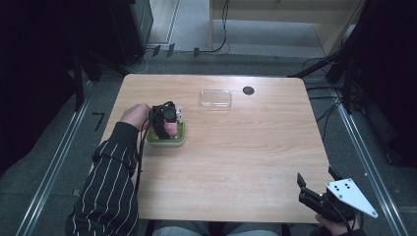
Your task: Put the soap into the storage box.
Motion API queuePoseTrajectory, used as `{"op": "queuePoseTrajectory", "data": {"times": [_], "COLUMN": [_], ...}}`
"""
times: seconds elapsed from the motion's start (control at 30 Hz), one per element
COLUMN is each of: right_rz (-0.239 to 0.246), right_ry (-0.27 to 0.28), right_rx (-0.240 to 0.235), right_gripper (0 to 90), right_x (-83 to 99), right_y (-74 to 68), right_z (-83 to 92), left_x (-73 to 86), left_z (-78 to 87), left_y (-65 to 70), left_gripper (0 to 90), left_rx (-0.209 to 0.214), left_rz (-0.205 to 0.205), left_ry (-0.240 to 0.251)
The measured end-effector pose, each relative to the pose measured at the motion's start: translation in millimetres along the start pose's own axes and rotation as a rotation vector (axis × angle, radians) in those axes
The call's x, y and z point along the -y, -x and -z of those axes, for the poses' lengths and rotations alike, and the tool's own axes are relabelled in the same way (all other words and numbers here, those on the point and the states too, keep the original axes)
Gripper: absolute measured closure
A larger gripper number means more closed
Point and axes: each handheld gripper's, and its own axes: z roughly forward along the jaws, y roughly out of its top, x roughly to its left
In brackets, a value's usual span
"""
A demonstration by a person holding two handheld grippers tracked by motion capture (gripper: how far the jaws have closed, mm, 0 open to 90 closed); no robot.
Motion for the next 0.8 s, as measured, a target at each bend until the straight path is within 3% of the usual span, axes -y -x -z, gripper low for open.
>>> {"op": "queuePoseTrajectory", "data": {"times": [0.47, 0.6, 0.8], "right_rz": [0.0, -0.001, -0.001], "right_ry": [0.001, 0.002, 0.001], "right_rx": [0.001, 0.001, 0.001], "right_gripper": [13.7, 13.7, 13.8], "right_x": [0.0, 0.0, 0.0], "right_y": [-0.1, 0.1, 0.2], "right_z": [0.1, 0.2, 0.0], "left_x": [2.8, 4.0, 7.1], "left_z": [-6.5, -10.3, -0.9], "left_y": [-1.3, -2.5, -3.9], "left_gripper": [38.5, 38.1, 35.1], "left_rx": [0.002, 0.007, -0.005], "left_rz": [0.004, 0.017, 0.036], "left_ry": [-0.003, -0.028, 0.034]}}
